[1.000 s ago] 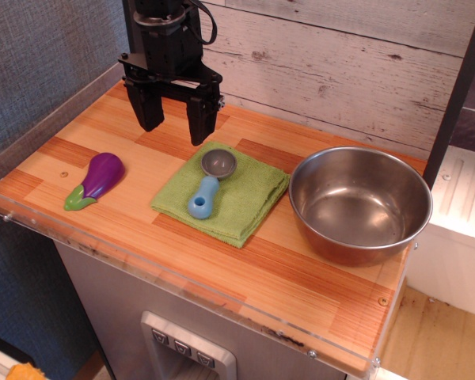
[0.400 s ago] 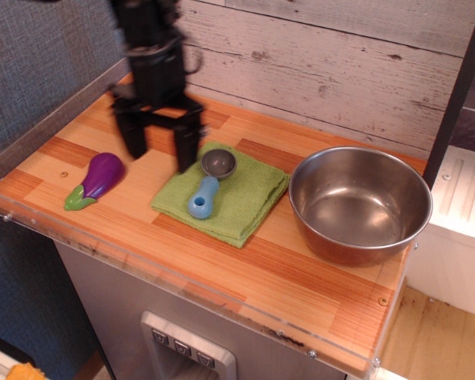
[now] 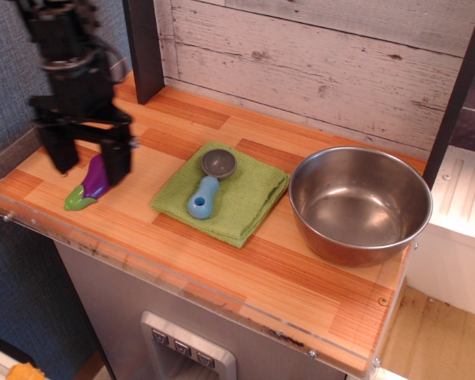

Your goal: Pick up the egg plant and put it in the pot.

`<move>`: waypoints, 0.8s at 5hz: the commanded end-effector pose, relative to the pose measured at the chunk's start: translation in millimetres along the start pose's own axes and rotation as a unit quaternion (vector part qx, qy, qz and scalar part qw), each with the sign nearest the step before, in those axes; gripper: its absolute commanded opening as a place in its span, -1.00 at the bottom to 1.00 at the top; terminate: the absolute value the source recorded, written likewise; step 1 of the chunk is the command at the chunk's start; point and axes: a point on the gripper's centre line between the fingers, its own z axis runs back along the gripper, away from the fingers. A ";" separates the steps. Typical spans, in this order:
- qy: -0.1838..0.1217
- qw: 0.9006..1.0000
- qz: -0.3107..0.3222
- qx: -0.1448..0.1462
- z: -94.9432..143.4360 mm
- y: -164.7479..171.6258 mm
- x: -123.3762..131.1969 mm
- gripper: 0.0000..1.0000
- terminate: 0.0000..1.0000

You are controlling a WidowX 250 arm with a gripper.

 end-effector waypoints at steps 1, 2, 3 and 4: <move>-0.025 0.998 -0.003 0.051 -11.6 22.8 -3.0 1.00 -1.00; -0.030 0.998 -0.008 0.061 -24.2 32.0 3.8 1.00 -1.00; -0.035 0.998 -0.011 0.057 -34.8 38.2 9.7 1.00 -1.00; -0.023 0.998 -0.004 0.054 -47.9 40.1 12.0 1.00 -1.00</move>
